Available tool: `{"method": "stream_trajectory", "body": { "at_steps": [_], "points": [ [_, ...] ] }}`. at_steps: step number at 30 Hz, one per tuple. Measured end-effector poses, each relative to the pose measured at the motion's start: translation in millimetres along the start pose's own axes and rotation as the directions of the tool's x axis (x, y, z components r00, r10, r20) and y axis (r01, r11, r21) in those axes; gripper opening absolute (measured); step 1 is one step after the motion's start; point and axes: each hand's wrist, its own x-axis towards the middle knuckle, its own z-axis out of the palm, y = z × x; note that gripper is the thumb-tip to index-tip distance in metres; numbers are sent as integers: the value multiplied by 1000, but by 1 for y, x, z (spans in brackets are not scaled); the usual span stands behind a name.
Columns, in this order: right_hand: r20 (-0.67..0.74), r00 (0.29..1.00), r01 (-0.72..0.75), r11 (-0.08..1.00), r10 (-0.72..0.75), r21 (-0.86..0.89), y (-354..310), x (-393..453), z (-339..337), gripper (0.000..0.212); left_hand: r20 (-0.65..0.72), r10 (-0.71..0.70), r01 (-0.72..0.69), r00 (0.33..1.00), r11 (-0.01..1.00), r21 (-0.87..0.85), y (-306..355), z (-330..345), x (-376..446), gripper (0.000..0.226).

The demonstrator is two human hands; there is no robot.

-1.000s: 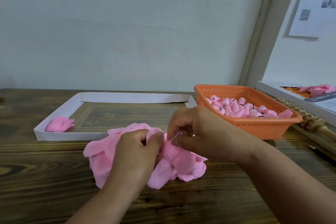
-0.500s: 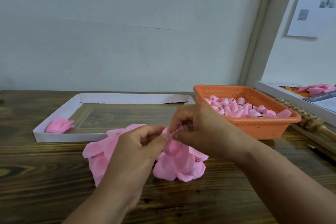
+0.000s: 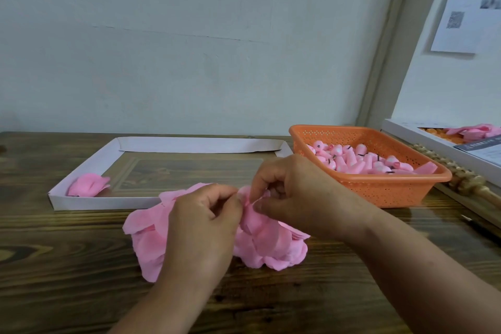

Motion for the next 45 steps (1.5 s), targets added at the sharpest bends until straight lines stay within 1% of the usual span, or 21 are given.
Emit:
{"method": "stream_trajectory", "body": {
  "at_steps": [3,8,10,13,14,16,18,19,24,27,30,33,35,37,38,41,43,45],
  "points": [
    [28,999,16,1000,-15,-14,-2,1,-1,10,34,-29,31,999,998,-45,0,-1,0,22],
    [38,999,5,1000,-6,25,-2,3,-3,9,131,-127,150,983,972,-182,-3,-3,2,20],
    [40,999,-10,999,8,53,0,3,-3,10,147,-160,190,976,958,-215,-3,-5,2,20],
    [24,1000,-9,998,8,65,2,2,-5,10,148,-224,258,963,924,-283,-1,-9,2,26],
    [17,1000,-6,997,5,71,3,2,-5,10,136,-248,278,959,917,-286,-1,-11,2,27],
    [3,1000,-8,996,8,91,5,2,-6,11,124,-271,293,955,931,-219,-2,-16,5,27],
    [-1,1000,-6,994,7,113,7,2,-7,13,189,-279,310,941,937,-160,0,-19,6,28],
    [4,1000,-5,992,5,124,6,3,-6,15,244,-287,331,926,929,-166,3,-20,6,29],
    [44,999,23,978,-32,206,6,1,-6,11,479,-332,494,813,828,-264,4,-22,7,21],
    [57,997,32,966,-48,255,8,1,-7,8,556,-317,548,769,775,-315,2,-26,9,17],
    [59,997,27,965,-44,262,9,1,-7,7,591,-293,554,751,767,-324,0,-27,9,19],
    [76,997,12,972,-30,237,9,2,-8,8,592,-302,558,747,769,-313,-1,-26,9,19],
    [84,996,17,976,-36,217,8,3,-5,15,584,-320,564,746,770,-299,-1,-24,8,20],
    [80,996,20,981,-36,191,9,4,-5,26,582,-325,562,746,775,-288,-2,-24,9,16],
    [78,996,27,982,-42,188,9,4,-5,26,580,-322,556,748,782,-283,-1,-24,9,16],
    [96,994,26,972,-50,233,9,4,-6,9,568,-326,539,756,802,-257,0,-24,9,22],
    [91,995,12,962,-38,274,12,4,-6,10,550,-318,502,772,837,-220,5,-24,8,18],
    [73,997,1,951,-25,308,16,4,-6,16,483,-307,410,820,904,-123,6,-25,9,22]
  ]
}}
